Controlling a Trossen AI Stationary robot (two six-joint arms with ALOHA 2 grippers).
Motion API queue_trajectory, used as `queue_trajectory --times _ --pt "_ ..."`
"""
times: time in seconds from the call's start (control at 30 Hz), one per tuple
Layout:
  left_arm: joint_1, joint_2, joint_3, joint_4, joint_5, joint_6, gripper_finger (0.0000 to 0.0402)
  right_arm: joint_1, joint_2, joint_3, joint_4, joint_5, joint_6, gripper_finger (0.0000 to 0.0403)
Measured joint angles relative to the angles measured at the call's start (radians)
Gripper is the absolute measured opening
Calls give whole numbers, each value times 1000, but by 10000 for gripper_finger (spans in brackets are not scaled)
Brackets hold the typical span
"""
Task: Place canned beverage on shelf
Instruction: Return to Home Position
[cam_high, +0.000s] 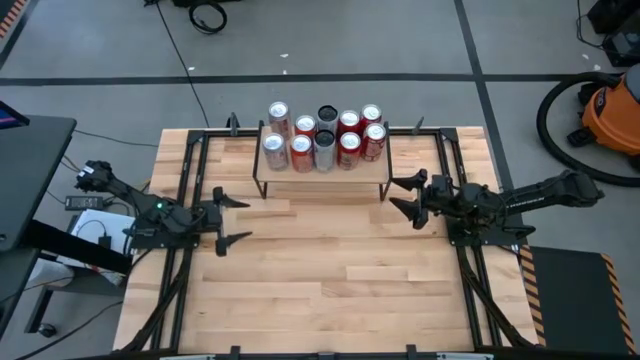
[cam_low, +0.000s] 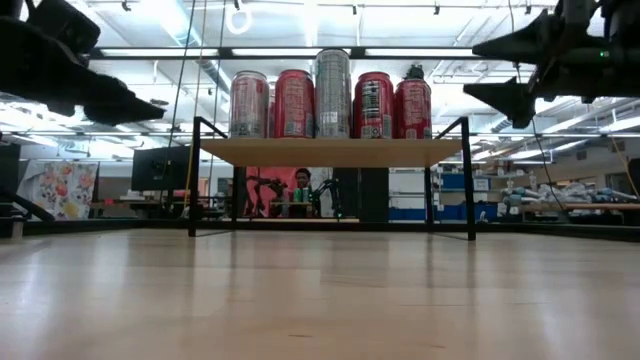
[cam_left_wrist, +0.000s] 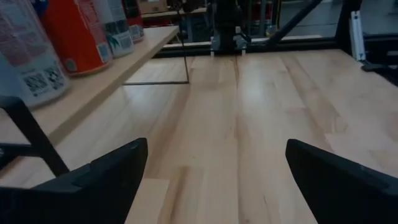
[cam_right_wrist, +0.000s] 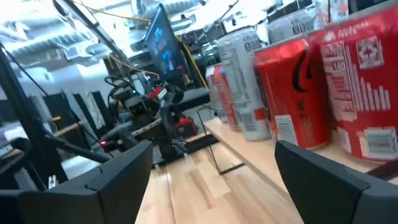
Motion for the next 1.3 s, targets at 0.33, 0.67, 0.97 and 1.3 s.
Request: queue_trajectory --times 0.33,0.67,0.97,1.3 --pt "-1 -12 -37 6 148 -67 393 0 -3 0 25 -16 105 348" --pt "-1 -11 -38 -17 163 -93 393 0 -2 0 24 -17 103 348" --pt "-1 -11 -38 -5 164 -298 393 0 -2 0 24 -17 103 348" --pt "-1 -11 -38 -7 164 -296 393 0 -2 1 23 -17 103 348"
